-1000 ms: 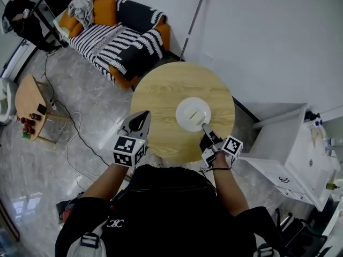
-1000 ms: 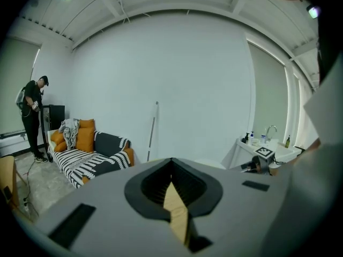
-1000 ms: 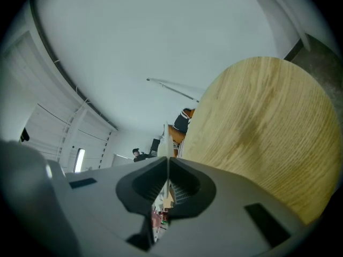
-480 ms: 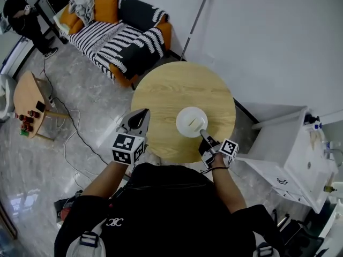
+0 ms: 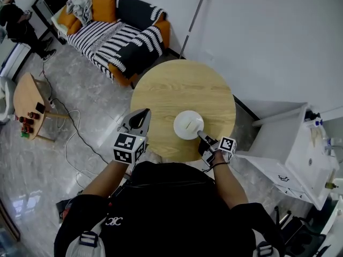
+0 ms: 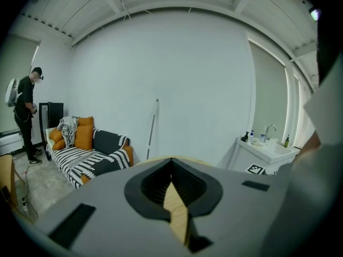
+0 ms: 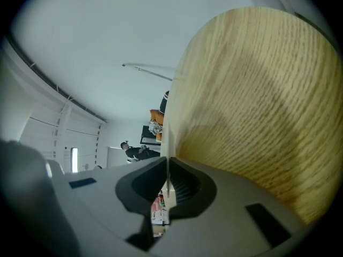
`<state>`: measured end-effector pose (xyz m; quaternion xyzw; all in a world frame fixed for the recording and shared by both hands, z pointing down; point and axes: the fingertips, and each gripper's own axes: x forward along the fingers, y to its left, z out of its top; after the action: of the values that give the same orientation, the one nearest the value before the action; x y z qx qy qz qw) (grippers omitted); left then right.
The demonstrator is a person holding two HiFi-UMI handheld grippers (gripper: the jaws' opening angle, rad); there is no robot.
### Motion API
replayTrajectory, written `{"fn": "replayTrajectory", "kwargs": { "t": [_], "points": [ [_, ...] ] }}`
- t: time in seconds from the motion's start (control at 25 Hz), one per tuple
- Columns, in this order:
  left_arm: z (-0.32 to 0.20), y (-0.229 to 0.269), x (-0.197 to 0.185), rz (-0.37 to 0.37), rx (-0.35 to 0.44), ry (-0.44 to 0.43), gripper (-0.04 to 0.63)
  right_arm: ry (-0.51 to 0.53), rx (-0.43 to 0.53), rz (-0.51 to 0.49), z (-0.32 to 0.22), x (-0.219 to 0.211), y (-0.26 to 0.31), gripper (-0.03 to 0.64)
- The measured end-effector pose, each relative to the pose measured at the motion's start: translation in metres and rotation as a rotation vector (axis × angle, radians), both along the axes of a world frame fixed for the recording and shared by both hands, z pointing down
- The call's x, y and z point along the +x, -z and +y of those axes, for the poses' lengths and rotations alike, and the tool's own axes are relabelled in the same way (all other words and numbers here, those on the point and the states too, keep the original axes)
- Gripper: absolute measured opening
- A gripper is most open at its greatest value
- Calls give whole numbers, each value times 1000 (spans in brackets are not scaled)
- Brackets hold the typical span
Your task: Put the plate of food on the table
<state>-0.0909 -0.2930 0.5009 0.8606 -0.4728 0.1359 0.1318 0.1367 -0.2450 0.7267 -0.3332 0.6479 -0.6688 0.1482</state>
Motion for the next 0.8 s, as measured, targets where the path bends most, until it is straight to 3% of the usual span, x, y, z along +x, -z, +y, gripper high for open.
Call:
{"fn": "replayTrajectory", "kwargs": {
  "t": [0.52, 0.8],
  "points": [
    [2, 1, 3, -1, -6, -10, 6, -3, -69, 14, -3, -4, -15, 23],
    [5, -1, -1, 5, -11, -3, 6, 3, -140, 109, -11, -9, -20, 20]
  ]
}}
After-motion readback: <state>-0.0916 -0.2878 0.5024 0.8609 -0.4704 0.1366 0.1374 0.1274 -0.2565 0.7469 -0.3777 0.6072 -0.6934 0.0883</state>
